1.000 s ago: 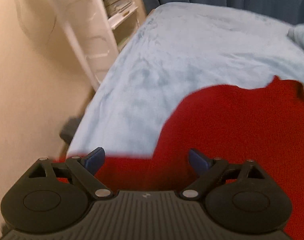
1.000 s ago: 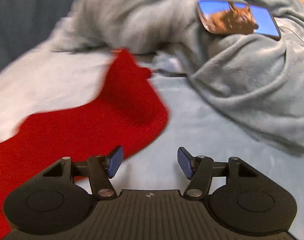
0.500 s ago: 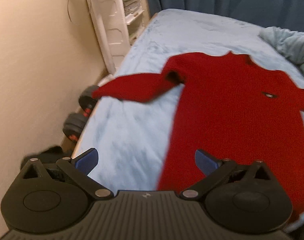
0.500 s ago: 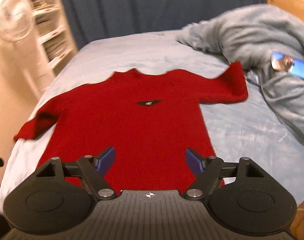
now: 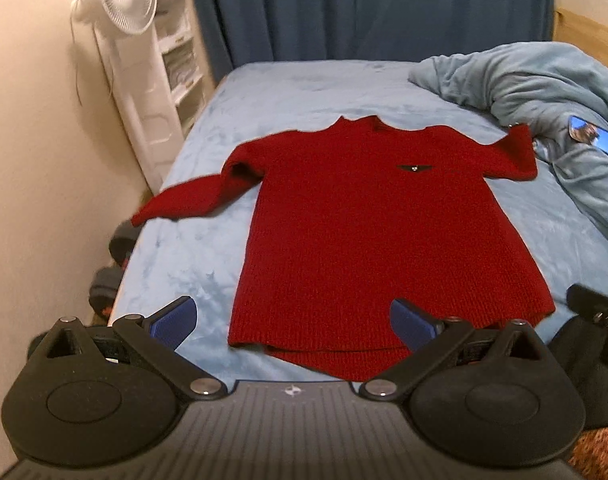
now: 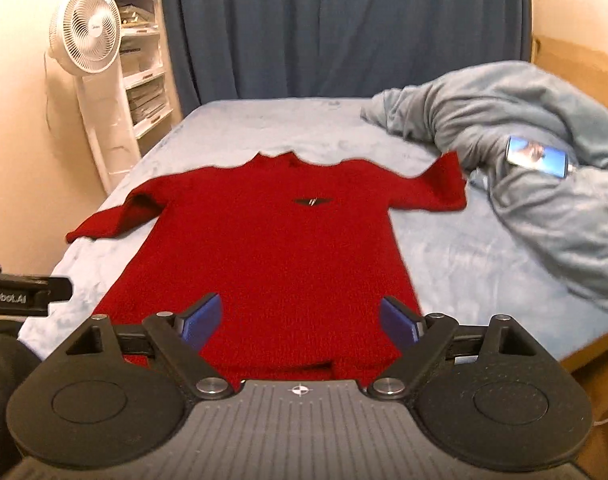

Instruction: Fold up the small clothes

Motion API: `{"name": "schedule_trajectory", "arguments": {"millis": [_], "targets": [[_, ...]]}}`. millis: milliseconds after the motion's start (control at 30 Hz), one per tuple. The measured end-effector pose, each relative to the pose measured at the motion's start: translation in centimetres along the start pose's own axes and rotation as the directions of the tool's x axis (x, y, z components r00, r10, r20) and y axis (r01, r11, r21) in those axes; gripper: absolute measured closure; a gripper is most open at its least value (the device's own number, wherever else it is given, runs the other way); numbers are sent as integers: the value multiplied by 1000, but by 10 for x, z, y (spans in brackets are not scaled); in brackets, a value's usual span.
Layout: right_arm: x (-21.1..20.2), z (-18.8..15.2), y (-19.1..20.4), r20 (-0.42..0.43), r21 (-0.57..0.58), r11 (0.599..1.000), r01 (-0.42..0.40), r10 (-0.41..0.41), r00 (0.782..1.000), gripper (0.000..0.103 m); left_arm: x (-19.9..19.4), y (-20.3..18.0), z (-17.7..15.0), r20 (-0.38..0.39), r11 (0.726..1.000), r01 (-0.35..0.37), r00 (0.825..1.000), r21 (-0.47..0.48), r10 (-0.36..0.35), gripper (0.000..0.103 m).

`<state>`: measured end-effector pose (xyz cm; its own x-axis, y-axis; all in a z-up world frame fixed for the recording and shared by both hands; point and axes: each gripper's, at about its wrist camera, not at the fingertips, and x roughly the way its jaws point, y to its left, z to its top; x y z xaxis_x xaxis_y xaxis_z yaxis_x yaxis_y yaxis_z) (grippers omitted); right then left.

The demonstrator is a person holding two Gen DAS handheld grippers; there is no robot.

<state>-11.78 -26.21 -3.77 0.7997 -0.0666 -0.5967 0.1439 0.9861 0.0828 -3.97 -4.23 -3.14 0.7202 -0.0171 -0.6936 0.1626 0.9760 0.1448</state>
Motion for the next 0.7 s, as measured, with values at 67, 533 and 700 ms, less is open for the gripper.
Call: {"name": "schedule_trajectory", "arguments": {"millis": [67, 533, 700], "targets": [[-4, -6, 3, -11, -12, 1000, -13, 13, 1000, 16, -10, -5, -5, 20, 1000, -9, 1000, 17, 9, 0], [3, -13, 6, -35, -22, 998, -62, 61, 998, 16, -14, -4, -9, 7, 998, -56, 998, 15, 56, 0], [13, -11, 2, -44, -17, 998, -59, 58, 997, 16, -2, -6, -5, -12, 998, -53, 999, 27, 53, 0]]}}
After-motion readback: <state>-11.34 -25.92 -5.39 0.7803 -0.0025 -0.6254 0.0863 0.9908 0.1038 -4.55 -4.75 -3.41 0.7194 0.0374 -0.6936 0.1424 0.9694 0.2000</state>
